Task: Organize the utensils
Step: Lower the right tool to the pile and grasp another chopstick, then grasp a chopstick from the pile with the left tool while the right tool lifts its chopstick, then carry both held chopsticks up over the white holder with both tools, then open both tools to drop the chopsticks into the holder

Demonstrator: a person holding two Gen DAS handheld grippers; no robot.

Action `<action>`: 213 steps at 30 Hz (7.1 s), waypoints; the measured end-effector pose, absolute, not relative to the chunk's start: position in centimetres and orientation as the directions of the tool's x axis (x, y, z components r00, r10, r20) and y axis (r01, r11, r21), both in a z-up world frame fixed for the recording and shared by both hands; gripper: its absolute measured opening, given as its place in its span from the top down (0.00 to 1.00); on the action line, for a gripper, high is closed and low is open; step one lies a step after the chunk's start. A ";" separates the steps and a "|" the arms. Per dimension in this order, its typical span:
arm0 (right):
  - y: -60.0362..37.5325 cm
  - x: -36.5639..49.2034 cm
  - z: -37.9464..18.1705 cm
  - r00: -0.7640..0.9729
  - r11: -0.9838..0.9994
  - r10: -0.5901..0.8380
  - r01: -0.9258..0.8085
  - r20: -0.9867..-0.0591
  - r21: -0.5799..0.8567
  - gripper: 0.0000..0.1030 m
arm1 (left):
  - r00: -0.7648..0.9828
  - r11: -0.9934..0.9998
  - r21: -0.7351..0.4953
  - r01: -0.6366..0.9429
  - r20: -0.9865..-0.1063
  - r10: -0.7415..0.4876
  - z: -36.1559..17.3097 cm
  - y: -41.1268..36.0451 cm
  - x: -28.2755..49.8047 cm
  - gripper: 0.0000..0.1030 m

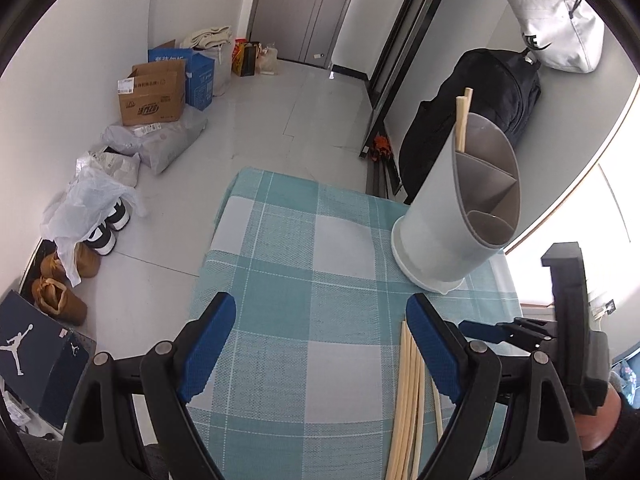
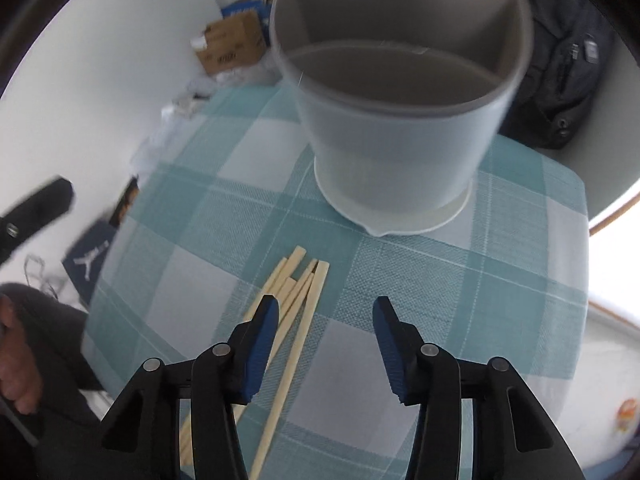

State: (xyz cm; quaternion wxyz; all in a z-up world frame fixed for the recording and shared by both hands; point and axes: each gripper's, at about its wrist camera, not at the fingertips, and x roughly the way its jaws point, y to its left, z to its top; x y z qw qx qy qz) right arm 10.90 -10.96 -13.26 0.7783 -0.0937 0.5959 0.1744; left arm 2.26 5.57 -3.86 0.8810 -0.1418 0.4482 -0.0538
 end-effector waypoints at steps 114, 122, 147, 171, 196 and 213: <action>-26.0 6.7 -3.8 0.743 0.867 0.350 -0.027 -0.570 0.498 0.97 | 0.489 0.976 -0.176 0.126 -0.845 -0.216 -4.7 -0.6 4.5 0.99; -23.5 5.0 -1.9 0.780 0.895 0.357 -0.128 -0.514 0.428 0.97 | 0.574 0.970 -0.179 0.162 -0.783 -0.240 -2.1 -1.6 2.4 0.99; -19.9 4.4 5.2 0.846 0.921 0.359 -0.251 -0.394 0.299 0.97 | 0.599 0.928 -0.308 0.212 -0.709 -0.372 4.0 -0.8 3.0 1.00; -17.5 16.8 15.1 0.862 0.909 0.415 -0.380 -0.293 0.170 0.97 | 0.756 0.887 -0.424 0.182 -0.517 -0.402 14.3 -0.6 13.0 1.00; -15.5 23.5 7.8 0.824 0.893 0.447 -0.432 -0.347 0.126 0.97 | 0.813 0.885 -0.441 0.148 -0.455 -0.363 8.6 0.4 16.4 1.00; -14.4 22.0 5.2 0.684 0.848 0.523 -0.477 -0.508 0.229 0.87 | 0.637 0.812 -0.561 0.162 -0.569 -0.520 6.3 2.3 16.3 0.99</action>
